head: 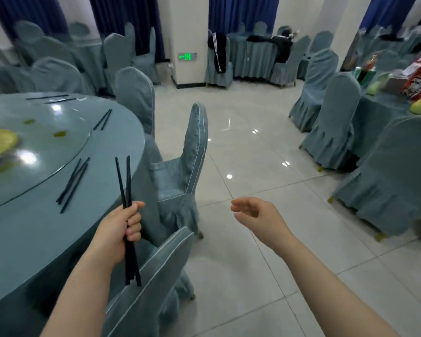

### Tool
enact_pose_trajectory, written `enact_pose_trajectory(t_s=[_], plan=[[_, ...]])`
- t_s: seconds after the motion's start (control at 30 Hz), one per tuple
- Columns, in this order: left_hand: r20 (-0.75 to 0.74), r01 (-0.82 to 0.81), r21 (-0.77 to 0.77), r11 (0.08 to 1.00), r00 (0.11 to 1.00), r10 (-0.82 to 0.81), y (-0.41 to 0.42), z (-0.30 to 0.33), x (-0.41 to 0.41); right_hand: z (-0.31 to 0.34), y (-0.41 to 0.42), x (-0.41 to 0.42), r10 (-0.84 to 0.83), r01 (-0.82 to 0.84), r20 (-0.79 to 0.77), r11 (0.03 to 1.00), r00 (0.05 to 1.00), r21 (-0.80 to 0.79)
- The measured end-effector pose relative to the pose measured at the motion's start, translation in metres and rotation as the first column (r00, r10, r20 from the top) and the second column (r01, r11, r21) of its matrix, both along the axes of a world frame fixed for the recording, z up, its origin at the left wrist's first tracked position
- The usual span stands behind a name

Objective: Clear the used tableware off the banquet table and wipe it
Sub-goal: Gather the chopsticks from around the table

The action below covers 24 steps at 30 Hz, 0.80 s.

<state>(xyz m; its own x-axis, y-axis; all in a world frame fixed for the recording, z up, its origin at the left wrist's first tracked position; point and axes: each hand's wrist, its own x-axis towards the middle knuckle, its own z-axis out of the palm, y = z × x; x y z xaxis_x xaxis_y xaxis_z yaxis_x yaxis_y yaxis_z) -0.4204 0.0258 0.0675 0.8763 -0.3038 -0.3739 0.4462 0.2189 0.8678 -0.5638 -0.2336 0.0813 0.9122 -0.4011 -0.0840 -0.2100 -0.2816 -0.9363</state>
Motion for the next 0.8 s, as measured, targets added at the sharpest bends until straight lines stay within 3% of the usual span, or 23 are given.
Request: enact_pose_trajectory(t_s=[0.27,0.47,0.8], plan=[[0.01,-0.247,0.104,0.963,0.969,0.247,-0.049,-0.003,0.07,-0.016,-0.084,0.153,0.237,-0.237,-0.013,0.971,0.971,-0.023],[-0.01,-0.39,0.08,0.917,0.92,0.392,-0.075,-0.008,0.156,-0.023,-0.11,0.281,0.391,-0.391,-0.016,0.919,0.92,-0.039],[-0.101,-0.576,0.056,0.815,0.809,0.579,-0.112,-0.026,0.256,-0.031,-0.135,0.47,0.656,-0.657,-0.024,0.754,0.754,-0.026]])
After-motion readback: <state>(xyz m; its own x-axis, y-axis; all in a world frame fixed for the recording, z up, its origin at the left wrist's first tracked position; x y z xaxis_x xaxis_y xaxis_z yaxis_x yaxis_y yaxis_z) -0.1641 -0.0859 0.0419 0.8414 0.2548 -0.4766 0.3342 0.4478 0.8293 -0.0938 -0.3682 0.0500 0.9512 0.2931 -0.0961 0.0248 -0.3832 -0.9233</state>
